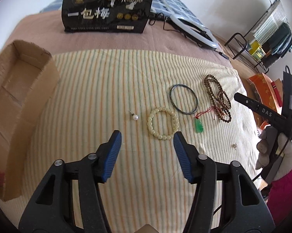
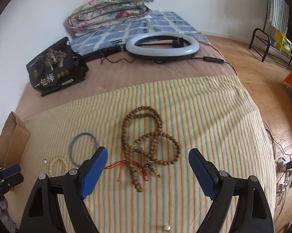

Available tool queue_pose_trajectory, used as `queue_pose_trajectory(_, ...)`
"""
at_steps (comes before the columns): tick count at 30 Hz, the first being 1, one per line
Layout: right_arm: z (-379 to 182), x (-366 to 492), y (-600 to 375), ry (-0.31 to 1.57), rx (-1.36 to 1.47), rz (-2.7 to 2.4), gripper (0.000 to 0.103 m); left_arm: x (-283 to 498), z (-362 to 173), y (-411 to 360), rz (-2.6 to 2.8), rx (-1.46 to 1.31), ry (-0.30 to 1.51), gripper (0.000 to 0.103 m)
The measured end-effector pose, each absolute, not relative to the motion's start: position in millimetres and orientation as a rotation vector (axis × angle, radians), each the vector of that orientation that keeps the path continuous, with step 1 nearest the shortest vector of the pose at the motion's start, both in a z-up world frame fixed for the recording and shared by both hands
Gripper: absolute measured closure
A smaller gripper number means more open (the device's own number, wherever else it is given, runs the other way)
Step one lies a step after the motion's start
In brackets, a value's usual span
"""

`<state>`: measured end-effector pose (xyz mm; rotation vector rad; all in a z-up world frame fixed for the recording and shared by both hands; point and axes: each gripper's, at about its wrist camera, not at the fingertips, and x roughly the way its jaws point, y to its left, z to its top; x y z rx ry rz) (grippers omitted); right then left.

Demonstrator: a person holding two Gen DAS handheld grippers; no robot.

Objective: Organize jewelry
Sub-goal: 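Move the left tool to the cream bead bracelet while the right tool approaches the brown mala, then close the left tool on the cream bracelet while the right tool grasps the brown mala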

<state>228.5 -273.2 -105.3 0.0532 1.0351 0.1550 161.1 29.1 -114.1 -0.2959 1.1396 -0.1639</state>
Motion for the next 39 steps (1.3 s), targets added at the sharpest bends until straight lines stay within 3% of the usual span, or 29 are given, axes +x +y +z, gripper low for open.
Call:
queue_pose_trajectory(9,-121.4,238.6,-273.2,1.065,0.029,0.172,0.016,187.7,-148.9,8.3,-0.105,-0.356,1.23,0.057)
queue_pose_trajectory(24,-148.4,259.7,-248.2,1.121,-0.028,0.245,0.016,204.0,-174.1,-4.3,-0.066,-0.35,1.261,0.058)
queue_pose_trajectory(33,-168.8,270.7,-247.8,1.165,-0.076,0.189,0.013,207.5,-178.6,5.1,-0.038,-0.341,1.268,0.089)
queue_pose_trajectory(37,-169.7,268.1,-247.3,1.162,-0.102,0.187,0.014,206.3,-179.2,6.0,-0.039,-0.338,1.26,0.094)
queue_pose_trajectory(39,-169.0,266.5,-248.9,1.155,-0.105,0.181,0.019,206.3,-178.9,6.0,-0.042,-0.337,1.259,0.095)
